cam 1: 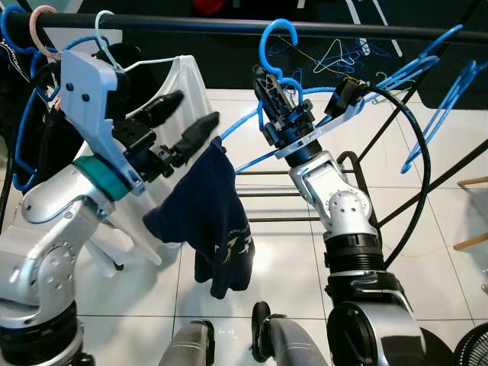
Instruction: Hang hanger
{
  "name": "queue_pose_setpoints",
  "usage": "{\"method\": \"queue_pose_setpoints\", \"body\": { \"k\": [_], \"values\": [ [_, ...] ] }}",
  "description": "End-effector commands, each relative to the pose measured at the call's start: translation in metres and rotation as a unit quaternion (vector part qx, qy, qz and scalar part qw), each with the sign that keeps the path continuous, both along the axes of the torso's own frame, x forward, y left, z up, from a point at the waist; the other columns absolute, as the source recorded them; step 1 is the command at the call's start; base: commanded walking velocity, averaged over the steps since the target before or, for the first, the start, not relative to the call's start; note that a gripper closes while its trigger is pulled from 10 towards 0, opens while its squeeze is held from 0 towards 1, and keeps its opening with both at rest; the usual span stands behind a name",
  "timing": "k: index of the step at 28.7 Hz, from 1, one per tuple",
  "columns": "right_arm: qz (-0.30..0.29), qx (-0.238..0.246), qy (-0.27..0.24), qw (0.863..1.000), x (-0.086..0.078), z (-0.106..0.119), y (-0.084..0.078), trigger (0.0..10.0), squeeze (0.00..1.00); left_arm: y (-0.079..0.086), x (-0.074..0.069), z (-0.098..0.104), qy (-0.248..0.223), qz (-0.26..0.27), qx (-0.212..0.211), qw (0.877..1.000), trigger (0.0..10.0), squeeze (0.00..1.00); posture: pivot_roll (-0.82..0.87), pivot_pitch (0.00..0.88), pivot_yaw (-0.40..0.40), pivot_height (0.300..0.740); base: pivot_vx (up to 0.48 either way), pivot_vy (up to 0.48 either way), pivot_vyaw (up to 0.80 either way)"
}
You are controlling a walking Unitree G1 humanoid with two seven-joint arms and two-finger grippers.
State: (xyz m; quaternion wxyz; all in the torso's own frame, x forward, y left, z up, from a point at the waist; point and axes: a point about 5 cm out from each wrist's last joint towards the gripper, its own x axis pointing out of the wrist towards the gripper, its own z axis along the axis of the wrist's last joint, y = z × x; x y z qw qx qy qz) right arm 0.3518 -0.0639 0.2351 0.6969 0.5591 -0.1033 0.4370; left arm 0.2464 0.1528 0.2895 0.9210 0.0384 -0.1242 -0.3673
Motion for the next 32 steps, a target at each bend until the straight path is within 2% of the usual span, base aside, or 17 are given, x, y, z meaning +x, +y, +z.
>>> {"method": "queue_pose_setpoints", "body": {
  "k": [1,3,4,6,11,13,20,21,22,23,24,25,26,32],
  "values": [
    [0.029,0.038,0.01,0.999,-0.009,-0.005,0.024,10.0,0.0,-0.002,-0.005,-0.002,0.002,-0.02,0.008,1.0,10.0,0.0,0.13,0.174,0.058,0.74,0.0,0.0,0.0],
    [0.03,0.035,0.008,0.999,-0.009,-0.004,0.025,10.0,0.0,-0.003,-0.008,-0.023,0.021,-0.021,0.109,0.994,10.0,0.0,0.14,0.172,0.056,0.74,0.0,0.0,0.0],
    [0.03,0.035,0.008,0.999,-0.009,-0.004,0.025,10.0,0.0,-0.003,-0.008,-0.023,0.021,-0.021,0.109,0.994,10.0,0.0,0.14,0.172,0.056,0.74,0.0,0.0,0.0],
    [0.032,0.032,0.003,0.999,-0.01,-0.002,0.027,10.0,0.0,-0.004,-0.002,-0.042,0.047,0.0,0.161,0.986,10.0,0.0,0.13,0.17,0.055,0.74,0.0,0.0,0.0],
    [0.034,0.03,-0.002,0.999,-0.011,-0.001,0.027,10.0,0.0,-0.005,0.001,-0.048,0.06,0.007,0.169,0.984,10.0,0.0,0.13,0.17,0.055,0.74,0.0,0.0,0.0],
    [0.04,0.021,-0.014,0.999,-0.014,0.002,0.03,10.0,0.0,-0.004,0.007,-0.053,0.076,0.023,0.172,0.982,10.0,0.0,0.12,0.169,0.051,0.74,0.0,0.0,0.0],
    [0.047,0.011,-0.024,0.999,-0.017,0.003,0.033,10.0,0.0,-0.003,0.011,-0.053,0.086,0.039,0.167,0.982,10.0,0.0,0.12,0.169,0.051,0.74,0.0,0.0,0.0],
    [0.05,0.003,-0.03,0.998,-0.019,0.002,0.035,10.0,0.0,-0.002,0.012,-0.053,0.09,0.043,0.163,0.982,9.6,0.0,0.13,0.169,0.051,0.74,0.0,0.0,0.0],
    [0.05,0.003,-0.03,0.998,-0.019,0.002,0.035,10.0,0.0,-0.002,0.012,-0.053,0.09,0.043,0.163,0.982,9.6,0.0,0.13,0.169,0.051,0.74,0.0,0.0,0.0],
    [0.054,-0.007,-0.035,0.998,-0.021,0.002,0.038,10.0,0.0,-0.003,0.012,-0.052,0.094,0.042,0.159,0.982,6.0,0.0,0.13,0.169,0.05,0.74,0.0,0.0,0.0],
    [0.057,-0.019,-0.042,0.997,-0.023,0.001,0.042,10.0,0.0,-0.004,0.012,-0.053,0.098,0.039,0.155,0.982,3.1,0.0,0.13,0.169,0.05,0.74,0.0,0.0,0.0],
    [0.057,-0.019,-0.042,0.997,-0.023,0.001,0.042,10.0,0.0,-0.004,0.012,-0.053,0.098,0.039,0.155,0.982,3.1,0.0,0.13,0.169,0.05,0.74,0.0,0.0,0.0],
    [0.058,-0.031,-0.047,0.997,-0.024,0.0,0.044,10.0,0.0,-0.005,0.011,-0.054,0.101,0.036,0.152,0.983,0.0,0.0,0.13,0.169,0.05,0.74,0.0,0.0,0.0],
    [0.057,-0.056,-0.055,0.995,-0.026,-0.003,0.048,10.0,0.0,-0.006,0.01,-0.056,0.109,0.026,0.148,0.983,0.0,0.0,0.13,0.169,0.05,0.74,0.0,0.0,0.0]
  ]
}}
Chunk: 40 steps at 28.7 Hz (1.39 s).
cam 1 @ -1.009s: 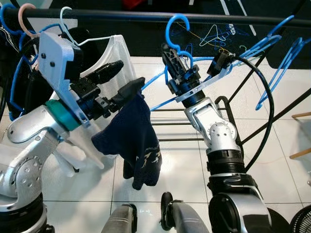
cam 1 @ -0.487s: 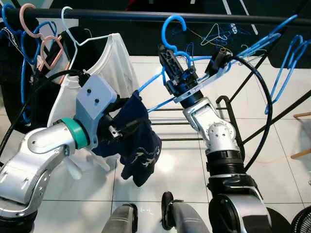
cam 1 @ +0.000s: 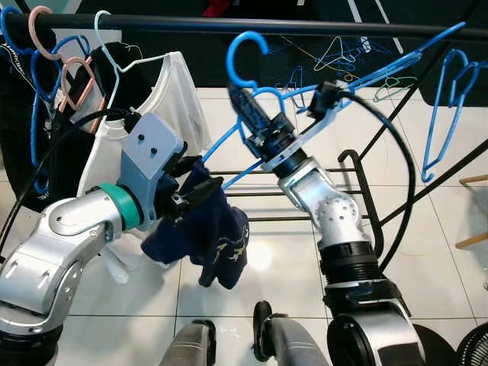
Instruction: Hang hanger
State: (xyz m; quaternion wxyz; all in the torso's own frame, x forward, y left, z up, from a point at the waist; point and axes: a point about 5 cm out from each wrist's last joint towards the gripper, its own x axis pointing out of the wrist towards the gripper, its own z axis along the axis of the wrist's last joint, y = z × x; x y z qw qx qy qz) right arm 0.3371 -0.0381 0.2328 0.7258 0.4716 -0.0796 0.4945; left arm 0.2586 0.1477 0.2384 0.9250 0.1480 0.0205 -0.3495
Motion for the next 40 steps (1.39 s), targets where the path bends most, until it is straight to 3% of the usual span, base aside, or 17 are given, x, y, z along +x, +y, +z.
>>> {"method": "queue_pose_setpoints", "body": {
  "k": [1,20,21,28,29,30,31,32,33,36,37,38,40],
  "values": [
    [0.027,0.036,-0.001,0.999,-0.011,0.0,0.022,10.0,0.0,-0.001,-0.002,-0.005,0.017,-0.008,-0.005,1.0,0.0,0.0,0.13,0.169,0.05,0.74,0.0,0.0,0.0],
    [-0.001,-0.038,-0.033,0.999,-0.016,-0.007,0.028,10.0,0.0,-0.004,-0.007,-0.013,0.044,-0.024,-0.012,0.999,0.0,0.0,0.11,0.177,0.052,0.74,0.0,0.0,0.0],
    [-0.006,-0.044,-0.037,0.998,-0.018,-0.009,0.028,10.0,1.0,-0.003,-0.006,-0.013,0.043,-0.022,-0.013,0.999,0.0,0.0,0.11,0.177,0.052,0.74,0.0,0.0,0.0],
    [0.019,-0.057,-0.068,0.996,-0.029,-0.009,0.029,10.0,1.0,-0.002,-0.004,-0.013,0.04,-0.017,-0.013,0.999,0.0,0.0,0.11,0.177,0.052,0.74,0.0,0.0,0.0],
    [0.029,-0.082,-0.083,0.993,-0.035,-0.013,0.029,10.0,1.0,-0.002,-0.003,-0.013,0.038,-0.013,-0.016,0.999,0.0,0.0,0.11,0.175,0.051,0.74,0.0,0.0,0.0],
    [0.032,-0.126,-0.098,0.987,-0.042,-0.021,0.028,10.0,0.0,-0.001,-0.002,-0.014,0.031,-0.004,-0.017,0.999,0.0,0.0,0.09,0.175,0.045,0.74,0.0,0.0,0.0],
    [0.032,-0.126,-0.098,0.987,-0.042,-0.021,0.028,10.0,0.0,-0.001,-0.002,-0.014,0.031,-0.004,-0.017,0.999,0.0,0.0,0.09,0.175,0.045,0.74,0.0,0.0,0.0],
    [0.036,-0.17,-0.104,0.979,-0.05,-0.033,0.023,10.0,0.0,-0.001,-0.001,-0.014,0.027,0.003,-0.023,0.999,3.5,0.0,0.09,0.175,0.042,0.74,0.0,0.0,0.0],
    [0.033,-0.231,-0.105,0.967,-0.061,-0.053,0.012,10.0,0.0,-0.001,-0.004,-0.013,0.016,-0.003,-0.04,0.999,10.0,0.0,0.08,0.177,0.036,0.74,0.0,0.0,0.0],
    [0.031,-0.269,-0.105,0.957,-0.068,-0.065,0.004,10.0,0.0,0.0,-0.006,-0.012,0.008,-0.009,-0.052,0.999,10.0,0.0,0.08,0.177,0.036,0.74,0.0,0.0,0.0],
    [0.026,-0.296,-0.093,0.95,-0.075,-0.076,-0.009,10.0,0.0,0.001,-0.01,-0.012,-0.001,-0.017,-0.064,0.998,10.0,0.0,0.07,0.178,0.034,0.74,0.0,0.0,0.0],
    [-0.018,-0.337,-0.055,0.94,-0.081,-0.095,-0.043,10.0,0.0,0.004,-0.02,-0.018,-0.002,-0.026,-0.074,0.997,10.0,0.0,0.04,0.18,0.026,0.74,0.0,0.0,0.0],
    [-0.048,-0.358,-0.035,0.932,-0.082,-0.103,-0.061,10.0,0.0,0.006,-0.024,-0.022,-0.001,-0.022,-0.077,0.997,10.0,0.0,0.04,0.181,0.025,0.74,0.0,0.0,0.0]
  ]
}}
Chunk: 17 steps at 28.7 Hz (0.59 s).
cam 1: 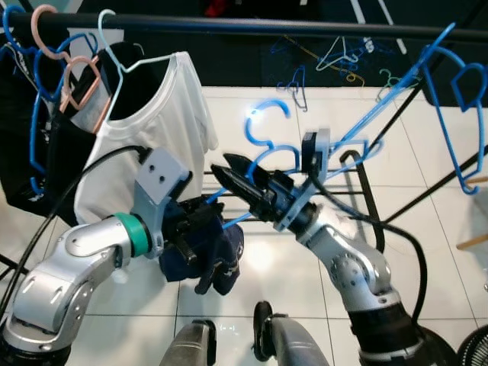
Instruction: Hang hanger
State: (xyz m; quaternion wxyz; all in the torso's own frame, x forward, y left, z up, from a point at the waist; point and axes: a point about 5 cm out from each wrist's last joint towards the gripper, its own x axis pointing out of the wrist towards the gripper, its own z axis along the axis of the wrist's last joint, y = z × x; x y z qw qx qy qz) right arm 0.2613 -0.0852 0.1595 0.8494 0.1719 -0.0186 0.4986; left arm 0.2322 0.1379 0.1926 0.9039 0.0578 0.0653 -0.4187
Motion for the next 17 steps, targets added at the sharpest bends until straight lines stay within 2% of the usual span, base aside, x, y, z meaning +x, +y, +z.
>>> {"method": "queue_pose_setpoints", "body": {
  "k": [1,3,4,5,8,10,13,16,17],
  "values": [
    [-0.02,-0.05,0.061,0.997,-0.006,-0.029,-0.014,10.0,0.0,0.016,0.003,0.024,-0.081,0.047,-0.012,0.996,10.0,0.0,0.04,0.181,0.025,0.74,0.0,0.0,0.0],
    [-0.047,-0.061,0.067,0.995,-0.004,-0.034,-0.026,10.0,0.0,0.017,0.002,0.021,-0.075,0.054,-0.021,0.995,10.0,0.0,0.04,0.179,0.023,0.74,0.0,0.0,0.0],
    [-0.047,-0.061,0.067,0.995,-0.004,-0.034,-0.026,10.0,0.0,0.017,0.002,0.021,-0.075,0.054,-0.021,0.995,10.0,0.0,0.04,0.179,0.023,0.74,0.0,0.0,0.0],
    [-0.087,-0.073,0.075,0.991,0.0,-0.04,-0.04,10.0,0.0,0.015,0.0,0.017,-0.072,0.051,-0.027,0.996,10.0,0.0,0.03,0.176,0.021,0.74,0.0,0.0,0.0],
    [-0.1,-0.075,0.077,0.989,0.002,-0.042,-0.043,10.0,0.0,0.014,0.0,0.015,-0.072,0.048,-0.026,0.996,10.0,0.0,0.03,0.176,0.021,0.74,0.0,0.0,0.0],
    [-0.126,-0.1,0.076,0.984,0.003,-0.048,-0.052,10.0,0.0,0.007,0.0,0.002,-0.066,0.05,-0.005,0.997,10.0,0.0,0.03,0.172,0.019,0.74,0.0,0.0,0.0],
    [-0.13,-0.108,0.075,0.983,0.002,-0.048,-0.054,10.0,0.0,0.006,0.0,-0.002,-0.067,0.053,-0.001,0.996,10.0,0.0,0.03,0.172,0.019,0.74,0.0,0.0,0.0],
    [-0.135,-0.14,0.066,0.979,0.0,-0.051,-0.06,10.0,0.0,0.006,0.008,-0.007,-0.071,0.103,0.007,0.992,10.0,0.0,0.03,0.169,0.021,0.74,0.0,0.0,0.0],
    [-0.135,-0.14,0.066,0.979,0.0,-0.051,-0.06,10.0,0.0,0.006,0.008,-0.007,-0.071,0.103,0.007,0.992,10.0,0.0,0.03,0.169,0.021,0.74,0.0,0.0,0.0]
  ]
}}
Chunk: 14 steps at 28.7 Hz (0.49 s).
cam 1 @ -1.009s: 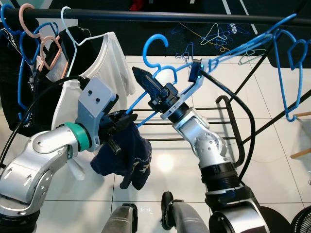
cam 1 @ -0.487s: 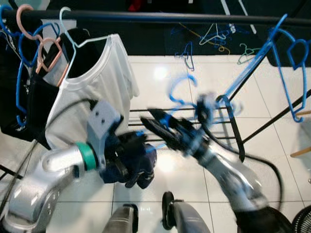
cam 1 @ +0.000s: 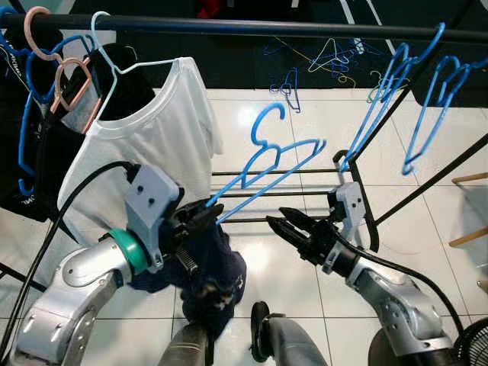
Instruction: Hang hanger
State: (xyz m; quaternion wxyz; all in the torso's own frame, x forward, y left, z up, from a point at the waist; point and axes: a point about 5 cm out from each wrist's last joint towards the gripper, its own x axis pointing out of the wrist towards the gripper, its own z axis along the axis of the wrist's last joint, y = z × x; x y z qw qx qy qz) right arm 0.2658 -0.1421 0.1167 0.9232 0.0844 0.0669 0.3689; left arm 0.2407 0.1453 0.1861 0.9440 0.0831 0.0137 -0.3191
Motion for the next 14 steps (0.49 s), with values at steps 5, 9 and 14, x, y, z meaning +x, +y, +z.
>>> {"method": "queue_pose_setpoints", "body": {
  "k": [5,9,14],
  "values": [
    [-0.045,-0.061,-0.005,0.997,0.001,-0.015,-0.01,10.0,0.0,0.003,0.008,-0.013,0.0,0.077,0.017,0.997,10.0,0.0,0.02,0.167,0.023,0.74,0.0,0.0,0.0],
    [-0.144,-0.087,-0.028,0.985,0.014,-0.019,-0.015,10.0,0.0,0.011,0.012,-0.031,0.019,0.17,0.019,0.985,10.0,0.0,0.02,0.164,0.023,0.74,0.0,0.0,0.0],
    [-0.22,-0.086,-0.052,0.97,0.032,-0.015,-0.012,10.0,0.0,0.038,0.018,-0.043,-0.017,0.314,0.056,0.948,10.0,0.0,0.04,0.142,-0.031,0.74,0.0,0.0,0.0]
  ]
}}
